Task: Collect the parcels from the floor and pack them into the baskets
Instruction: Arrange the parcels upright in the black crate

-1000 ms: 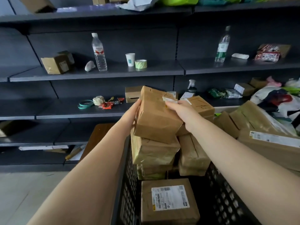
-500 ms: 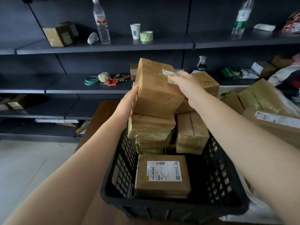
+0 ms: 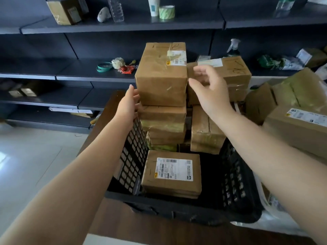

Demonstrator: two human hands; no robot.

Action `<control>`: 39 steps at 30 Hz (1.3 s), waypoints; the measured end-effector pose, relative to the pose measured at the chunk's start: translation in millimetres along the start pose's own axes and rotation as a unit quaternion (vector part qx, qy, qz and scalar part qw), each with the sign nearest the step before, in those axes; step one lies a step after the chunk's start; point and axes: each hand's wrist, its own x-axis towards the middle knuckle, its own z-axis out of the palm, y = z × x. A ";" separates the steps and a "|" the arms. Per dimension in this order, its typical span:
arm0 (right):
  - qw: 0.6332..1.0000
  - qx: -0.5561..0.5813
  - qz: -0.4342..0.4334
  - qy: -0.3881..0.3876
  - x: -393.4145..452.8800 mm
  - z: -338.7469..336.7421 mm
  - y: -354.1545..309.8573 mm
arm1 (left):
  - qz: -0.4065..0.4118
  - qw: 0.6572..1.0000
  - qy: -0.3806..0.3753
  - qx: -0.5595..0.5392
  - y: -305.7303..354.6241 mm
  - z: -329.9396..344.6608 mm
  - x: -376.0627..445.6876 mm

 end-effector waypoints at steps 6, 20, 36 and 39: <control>0.982 -0.030 -0.185 -0.033 -73.1 11.7 16.8 | 0.212 0.959 0.161 0.100 -50.9 -22.2 -75.2; 0.654 -0.448 0.146 -0.591 -120.2 78.6 114.2 | -0.177 0.642 -0.367 0.649 -120.8 -1.8 -65.1; 0.671 -0.485 0.238 -0.508 -137.5 76.2 110.4 | -0.369 0.807 -0.257 0.381 -126.0 3.3 -56.7; 0.712 -0.347 0.376 -0.481 -139.1 73.1 115.3 | -0.350 0.891 -0.130 0.259 -129.7 0.8 -40.2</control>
